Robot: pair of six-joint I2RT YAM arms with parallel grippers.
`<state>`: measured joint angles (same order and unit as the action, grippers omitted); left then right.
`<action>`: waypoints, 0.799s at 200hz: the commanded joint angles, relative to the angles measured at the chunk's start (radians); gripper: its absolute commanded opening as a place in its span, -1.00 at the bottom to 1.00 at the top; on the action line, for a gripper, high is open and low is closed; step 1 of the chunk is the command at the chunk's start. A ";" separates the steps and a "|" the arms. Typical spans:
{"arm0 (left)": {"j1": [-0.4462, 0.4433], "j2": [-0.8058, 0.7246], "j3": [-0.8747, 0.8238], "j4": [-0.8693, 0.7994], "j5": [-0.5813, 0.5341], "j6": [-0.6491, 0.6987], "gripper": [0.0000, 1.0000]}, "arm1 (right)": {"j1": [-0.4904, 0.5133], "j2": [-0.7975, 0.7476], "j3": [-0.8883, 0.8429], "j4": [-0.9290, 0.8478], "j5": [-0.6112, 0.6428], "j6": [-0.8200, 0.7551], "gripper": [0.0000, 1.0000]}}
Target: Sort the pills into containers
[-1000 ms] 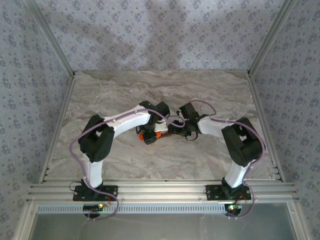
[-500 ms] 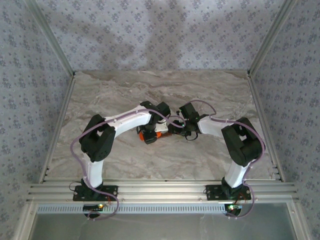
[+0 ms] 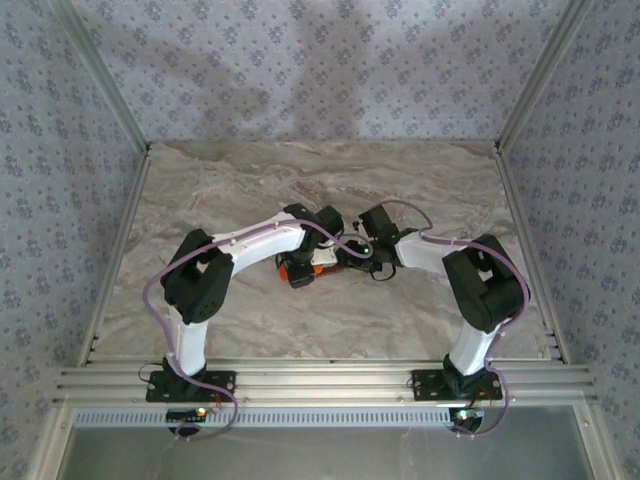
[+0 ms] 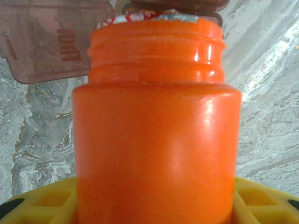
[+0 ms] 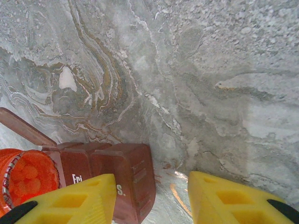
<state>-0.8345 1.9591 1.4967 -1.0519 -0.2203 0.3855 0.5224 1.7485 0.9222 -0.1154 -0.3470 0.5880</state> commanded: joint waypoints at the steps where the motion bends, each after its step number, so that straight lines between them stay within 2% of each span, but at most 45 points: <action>1: -0.008 0.013 0.014 -0.029 -0.022 0.021 -1.00 | -0.004 0.022 -0.003 -0.046 0.010 0.006 -0.07; 160: -0.009 -0.019 0.045 -0.040 -0.065 0.036 -1.00 | -0.006 0.022 -0.009 -0.045 0.011 0.003 -0.07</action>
<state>-0.8379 1.9591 1.5040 -1.0515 -0.2562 0.4011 0.5209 1.7485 0.9222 -0.1158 -0.3489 0.5880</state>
